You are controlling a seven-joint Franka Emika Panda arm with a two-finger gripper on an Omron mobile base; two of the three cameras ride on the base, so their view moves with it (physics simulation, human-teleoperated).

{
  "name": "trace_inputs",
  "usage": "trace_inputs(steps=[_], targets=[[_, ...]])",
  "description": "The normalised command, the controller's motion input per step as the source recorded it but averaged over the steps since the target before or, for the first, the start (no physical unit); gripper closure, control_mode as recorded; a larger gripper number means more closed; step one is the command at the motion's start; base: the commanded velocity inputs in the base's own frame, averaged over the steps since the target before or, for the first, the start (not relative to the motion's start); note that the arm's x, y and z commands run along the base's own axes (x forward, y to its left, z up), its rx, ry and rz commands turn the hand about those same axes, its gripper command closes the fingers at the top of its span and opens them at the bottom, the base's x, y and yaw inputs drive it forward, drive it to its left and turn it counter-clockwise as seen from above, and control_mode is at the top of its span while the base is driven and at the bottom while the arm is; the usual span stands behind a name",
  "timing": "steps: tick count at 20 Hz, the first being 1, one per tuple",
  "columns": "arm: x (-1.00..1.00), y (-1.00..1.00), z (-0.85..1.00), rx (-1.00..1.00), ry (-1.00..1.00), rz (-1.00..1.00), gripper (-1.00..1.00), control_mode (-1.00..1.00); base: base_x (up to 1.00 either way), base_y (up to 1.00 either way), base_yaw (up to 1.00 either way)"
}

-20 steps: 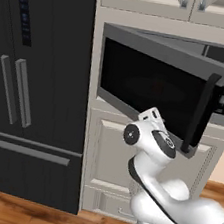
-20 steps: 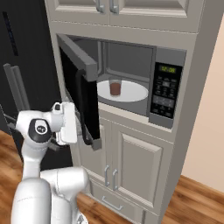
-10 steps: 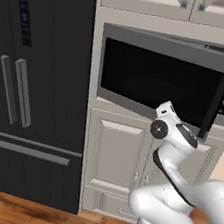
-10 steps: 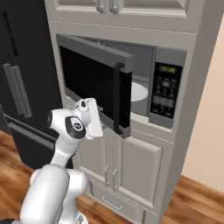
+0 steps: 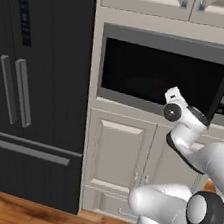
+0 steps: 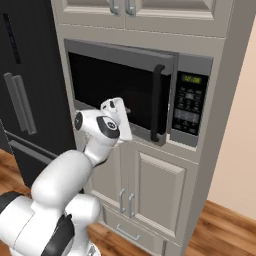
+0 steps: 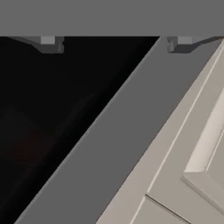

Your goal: Place the microwavable item in the microwave. Then, close the microwave door and press the start button.

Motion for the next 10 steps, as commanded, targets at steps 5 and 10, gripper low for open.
trace_inputs(steps=[5, 10], targets=[[0.49, -0.23, 0.15, 0.05, 0.00, 0.00, -1.00, -1.00, 0.00, 0.00, 0.00], [0.39, -0.30, 0.00, 0.08, 0.00, 0.00, -1.00, -1.00, 0.00, 0.00, 0.00]])
